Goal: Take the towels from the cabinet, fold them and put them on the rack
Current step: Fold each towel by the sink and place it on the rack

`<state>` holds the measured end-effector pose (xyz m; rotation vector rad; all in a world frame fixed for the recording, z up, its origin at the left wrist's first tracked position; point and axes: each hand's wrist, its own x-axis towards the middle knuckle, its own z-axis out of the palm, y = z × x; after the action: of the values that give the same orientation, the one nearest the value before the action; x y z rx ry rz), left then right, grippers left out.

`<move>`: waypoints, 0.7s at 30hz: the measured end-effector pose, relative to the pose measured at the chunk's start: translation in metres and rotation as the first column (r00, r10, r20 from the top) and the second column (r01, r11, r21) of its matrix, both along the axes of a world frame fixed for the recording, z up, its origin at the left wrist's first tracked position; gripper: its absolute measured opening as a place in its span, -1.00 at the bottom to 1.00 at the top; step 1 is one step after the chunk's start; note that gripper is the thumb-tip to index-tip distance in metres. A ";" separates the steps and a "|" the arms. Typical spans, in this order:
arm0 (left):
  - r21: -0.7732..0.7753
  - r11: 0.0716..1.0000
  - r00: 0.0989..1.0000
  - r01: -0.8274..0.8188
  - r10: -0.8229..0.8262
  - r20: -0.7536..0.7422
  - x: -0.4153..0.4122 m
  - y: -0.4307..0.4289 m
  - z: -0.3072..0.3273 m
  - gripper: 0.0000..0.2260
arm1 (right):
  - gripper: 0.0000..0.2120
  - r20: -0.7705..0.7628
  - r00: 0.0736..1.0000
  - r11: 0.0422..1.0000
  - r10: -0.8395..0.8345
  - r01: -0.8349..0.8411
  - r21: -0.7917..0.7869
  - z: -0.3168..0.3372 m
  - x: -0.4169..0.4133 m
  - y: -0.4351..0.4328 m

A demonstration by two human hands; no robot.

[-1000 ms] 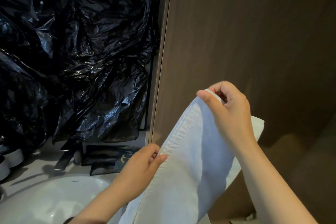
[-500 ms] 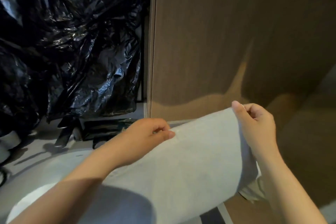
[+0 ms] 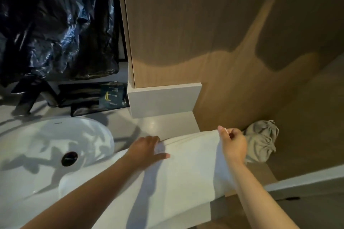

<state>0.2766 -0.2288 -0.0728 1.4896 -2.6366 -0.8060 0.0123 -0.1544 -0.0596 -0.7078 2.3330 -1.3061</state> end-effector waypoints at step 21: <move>-0.106 0.992 0.998 -0.069 0.067 -0.019 0.092 0.050 -0.001 -0.68 | -0.69 -0.297 0.370 0.472 0.880 -0.753 0.459 -0.047 0.068 -0.015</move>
<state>0.3686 -0.1790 -0.0738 1.5309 -2.5578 -0.6582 0.0804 -0.1698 -0.1063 -1.9969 1.8372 -0.3336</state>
